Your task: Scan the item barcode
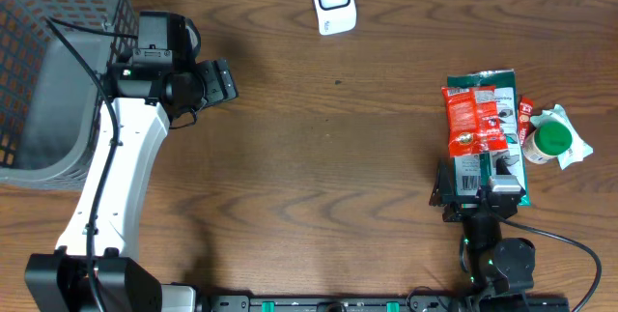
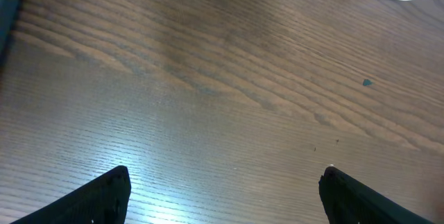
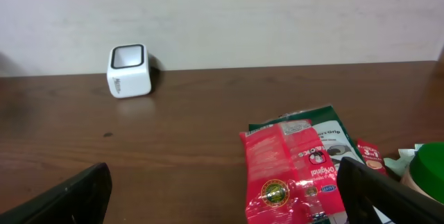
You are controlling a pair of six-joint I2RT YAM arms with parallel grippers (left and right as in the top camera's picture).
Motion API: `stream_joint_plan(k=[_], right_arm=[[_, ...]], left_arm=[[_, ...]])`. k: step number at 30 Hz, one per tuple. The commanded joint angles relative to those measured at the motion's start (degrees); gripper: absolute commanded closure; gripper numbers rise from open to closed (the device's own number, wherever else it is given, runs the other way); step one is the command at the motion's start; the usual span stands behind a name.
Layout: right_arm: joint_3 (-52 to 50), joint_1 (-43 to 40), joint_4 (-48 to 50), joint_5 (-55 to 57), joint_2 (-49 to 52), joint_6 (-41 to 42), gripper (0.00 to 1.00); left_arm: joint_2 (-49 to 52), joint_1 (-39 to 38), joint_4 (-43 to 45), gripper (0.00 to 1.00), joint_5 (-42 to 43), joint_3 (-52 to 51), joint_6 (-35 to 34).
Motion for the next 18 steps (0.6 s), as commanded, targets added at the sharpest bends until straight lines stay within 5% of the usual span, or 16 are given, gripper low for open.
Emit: stream_joint_plan(k=[1,18], right_arm=[[-0.1,-0.7,-0.2,0.9,-0.3,-0.3,0.01],[-0.1,-0.7,-0.2,0.9,-0.3,-0.2,0.01]], left_arm=[[-0.7,0.2,0.0,0.12,-0.5,0.7,0.3],[-2.4,-0.3,0.0,0.12,-0.5,0.7,0.3]])
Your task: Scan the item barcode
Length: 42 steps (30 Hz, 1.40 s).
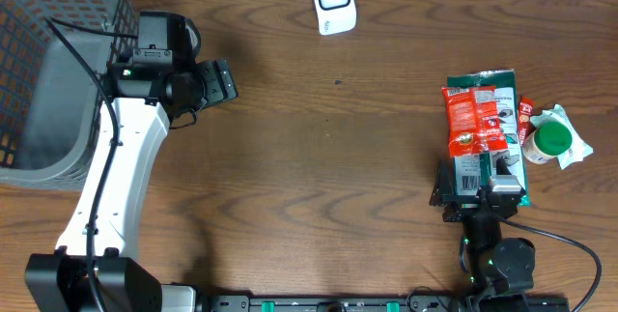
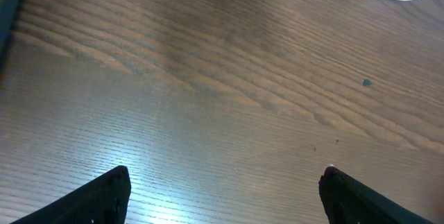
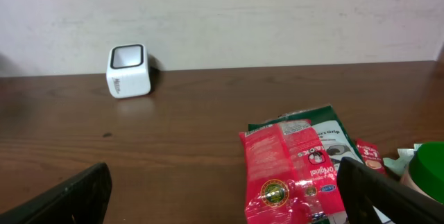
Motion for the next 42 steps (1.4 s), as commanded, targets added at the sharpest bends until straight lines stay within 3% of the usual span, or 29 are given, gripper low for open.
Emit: stream_joint_plan(k=[1,15,21,31,36,42], right_arm=[[-0.1,-0.7,-0.2,0.7,-0.3,-0.2,0.01],[-0.1,-0.7,-0.2,0.7,-0.3,-0.3,0.01],[-0.1,-0.7,-0.2,0.7,-0.3,-0.2,0.01],[-0.1,-0.7,-0.2,0.7,-0.3,-0.3,0.01],[-0.1,-0.7,-0.2,0.7,-0.3,-0.2,0.01],[-0.1,-0.7,-0.2,0.7,-0.3,-0.3,0.01]], left_arm=[[-3.4,-0.2,0.0,0.12,-0.5,0.7,0.3],[-36.2,-0.2,-0.7,0.12,-2.6,0.7,0.4],[-46.7,-0.2,-7.8,0.12,-6.5,0.0,0.4],[-68.5,-0.2,-12.1,0.12,-8.4,-16.8,0.3],[-77.7,-0.2,-7.1,0.12,-8.4,-25.9,0.3],[-86.1,-0.2,9.3,0.12,-7.9,-36.7,0.3]])
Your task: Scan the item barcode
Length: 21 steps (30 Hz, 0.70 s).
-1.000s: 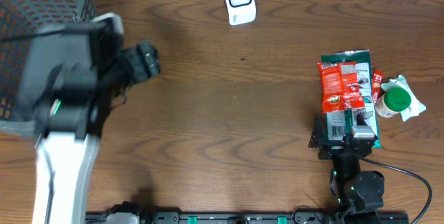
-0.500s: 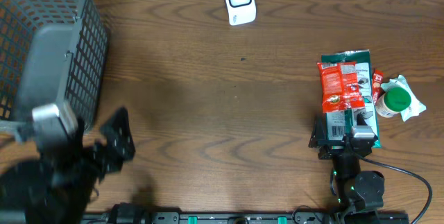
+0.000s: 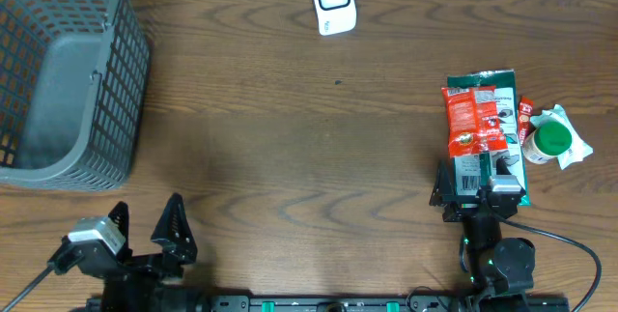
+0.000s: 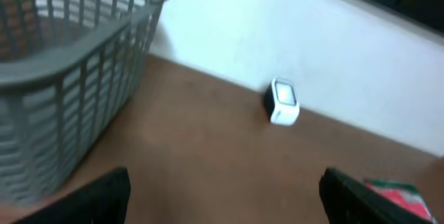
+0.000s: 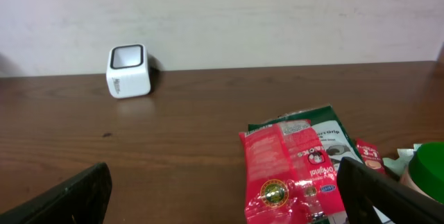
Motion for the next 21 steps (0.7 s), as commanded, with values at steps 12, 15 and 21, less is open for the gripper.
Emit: stream_joint_plan(k=[12,15,21], right_arm=[[-0.1,-0.7,-0.2,0.7,-0.3,-0.3,0.01],[-0.1,-0.7,-0.2,0.7,-0.3,-0.2,0.01],[-0.1,-0.7,-0.2,0.7,-0.3,-0.2,0.01]], left_arm=[[-5.7,-0.1,51.7,0.12,2.9,-26.0,0.3],[-5.7,-0.1,59.9,0.12,3.0,-32.2,0.3],[-5.7,-0.1,65.9,0.12,2.9,-40.7,0.3]])
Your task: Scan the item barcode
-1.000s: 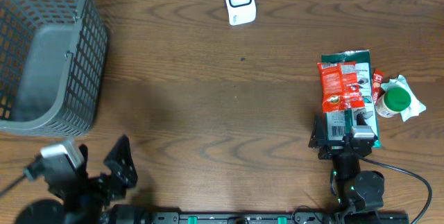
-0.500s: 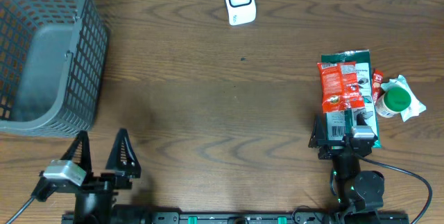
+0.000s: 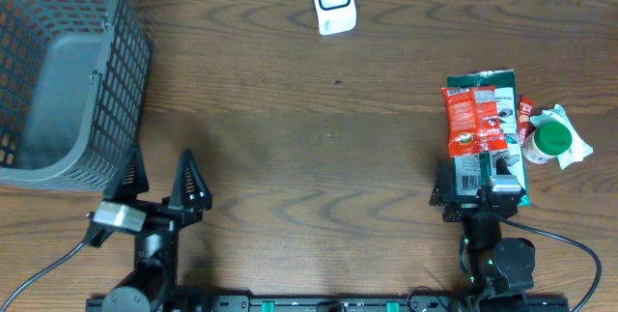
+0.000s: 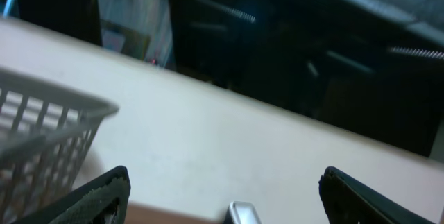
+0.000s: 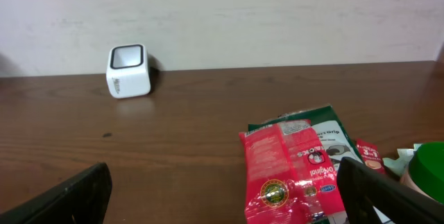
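Note:
The white box scanner stands at the table's far edge, also seen in the right wrist view as a scanner. A red snack packet lies on a green packet at the right. Its near end sits between the spread fingers of my right gripper, which is open; the red packet fills that wrist view's lower right. My left gripper is open and empty near the front left, tilted up at the wall, with the scanner's top low between its fingers.
A grey mesh basket occupies the far left corner. A green-capped bottle and a small red sachet lie right of the packets. Bare wooden table stretches between both arms.
My left gripper has moved a little away from the front edge and tilted upward; its camera now shows the wall and a dark window instead of the tabletop. The right arm has not moved.
My left arm was stretched out beside the basket, open and facing down at bare wood, at both first moments. Then it was folded low at the front left edge. Now it points up there. The packets, scanner and right gripper kept their places.

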You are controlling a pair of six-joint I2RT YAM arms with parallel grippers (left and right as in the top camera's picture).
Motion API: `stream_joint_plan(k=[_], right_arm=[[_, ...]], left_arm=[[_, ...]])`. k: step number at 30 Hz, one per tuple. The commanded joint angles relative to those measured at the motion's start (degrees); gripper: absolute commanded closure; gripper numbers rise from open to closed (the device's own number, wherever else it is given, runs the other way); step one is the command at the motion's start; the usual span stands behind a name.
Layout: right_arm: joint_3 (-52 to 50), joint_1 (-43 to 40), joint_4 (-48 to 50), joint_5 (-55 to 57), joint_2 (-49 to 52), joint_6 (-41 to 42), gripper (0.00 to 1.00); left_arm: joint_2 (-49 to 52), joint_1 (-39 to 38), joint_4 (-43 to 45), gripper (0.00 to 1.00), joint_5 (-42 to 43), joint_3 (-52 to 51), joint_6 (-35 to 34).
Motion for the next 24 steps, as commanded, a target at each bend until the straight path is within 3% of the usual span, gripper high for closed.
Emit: stream_joint_plan(k=[1,5,12,19,24], right_arm=[[-0.1,-0.7,-0.2,0.7,-0.3,-0.3,0.01],[-0.1,-0.7,-0.2,0.7,-0.3,-0.2,0.01],[-0.1,-0.7,-0.2,0.7,-0.3,-0.2,0.01],[-0.1,-0.7,-0.2,0.7,-0.3,-0.3,0.01],[-0.1,-0.7,-0.2,0.7,-0.3,-0.3,0.01]], left_arm=[[-0.5,-0.1,1.5,0.12,0.9,-3.6,0.3],[-0.5,-0.1,-0.7,0.12,0.9,-6.3,0.3],[-0.5,-0.1,-13.6,0.12,0.9,-8.0,0.6],[-0.5,-0.1,-23.3,0.12,2.3,-8.0,9.9],[-0.5,-0.1,-24.5,0.12,5.7,-8.0,17.2]])
